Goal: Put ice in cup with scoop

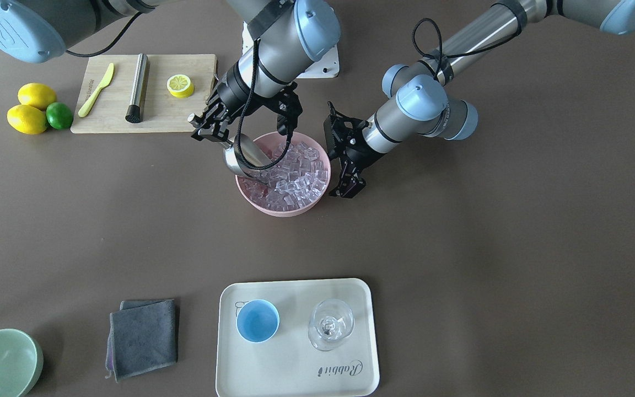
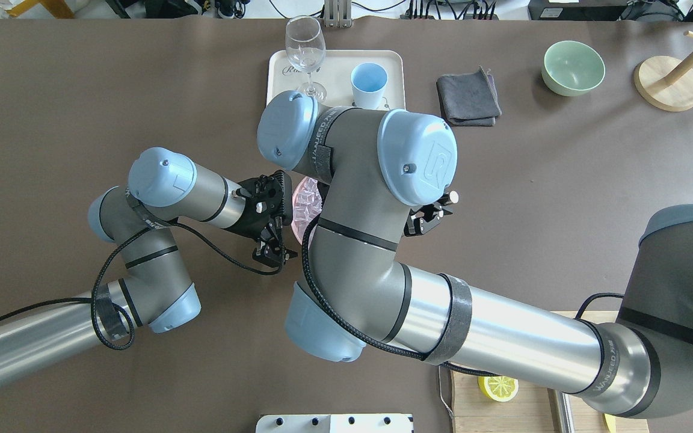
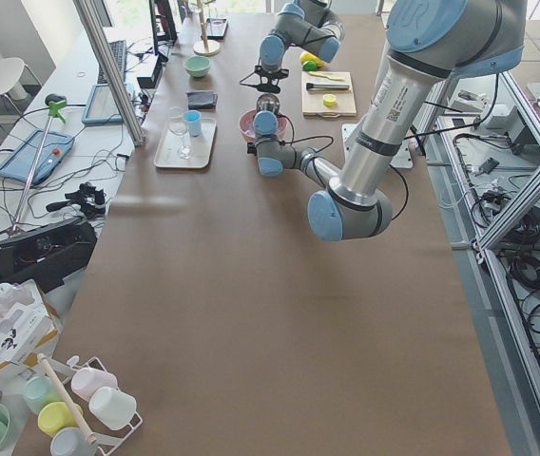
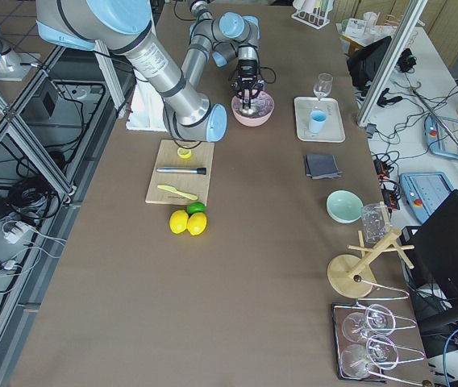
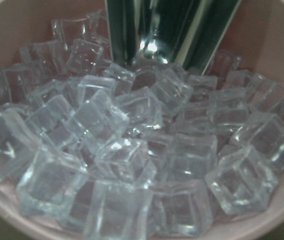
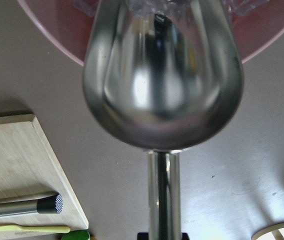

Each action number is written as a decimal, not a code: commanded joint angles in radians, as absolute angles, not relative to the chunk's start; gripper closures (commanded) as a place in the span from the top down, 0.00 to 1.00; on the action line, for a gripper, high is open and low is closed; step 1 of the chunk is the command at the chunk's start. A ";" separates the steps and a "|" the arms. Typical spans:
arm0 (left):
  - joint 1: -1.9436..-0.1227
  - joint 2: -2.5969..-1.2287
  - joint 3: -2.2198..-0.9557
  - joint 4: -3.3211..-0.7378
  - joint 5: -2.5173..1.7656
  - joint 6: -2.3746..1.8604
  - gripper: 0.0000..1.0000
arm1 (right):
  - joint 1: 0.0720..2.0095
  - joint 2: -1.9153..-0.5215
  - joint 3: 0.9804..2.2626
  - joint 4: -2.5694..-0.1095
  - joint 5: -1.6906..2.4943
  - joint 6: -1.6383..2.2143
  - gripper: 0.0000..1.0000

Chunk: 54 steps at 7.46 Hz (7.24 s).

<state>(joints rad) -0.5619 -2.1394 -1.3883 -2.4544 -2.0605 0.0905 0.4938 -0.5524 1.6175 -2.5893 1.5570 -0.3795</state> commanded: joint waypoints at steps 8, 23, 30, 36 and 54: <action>-0.558 -2.152 -1.388 -2.450 -2.054 0.084 0.98 | 0.489 -0.842 1.798 -2.177 1.600 -0.279 0.00; -0.557 -2.191 -1.390 -2.408 -2.056 0.080 0.98 | 0.532 -1.017 1.971 -1.874 1.698 -0.066 0.00; -0.566 -2.163 -1.397 -2.413 -2.063 0.084 0.98 | 0.633 -1.025 1.976 -1.861 1.891 -0.055 0.00; -0.580 -2.131 -1.422 -2.416 -2.063 0.086 0.98 | 0.713 -0.977 1.901 -1.859 1.925 0.076 0.00; -1.046 -1.829 -1.784 -1.876 -2.161 -0.459 0.98 | 0.907 -0.666 1.341 -1.982 2.187 -0.058 0.00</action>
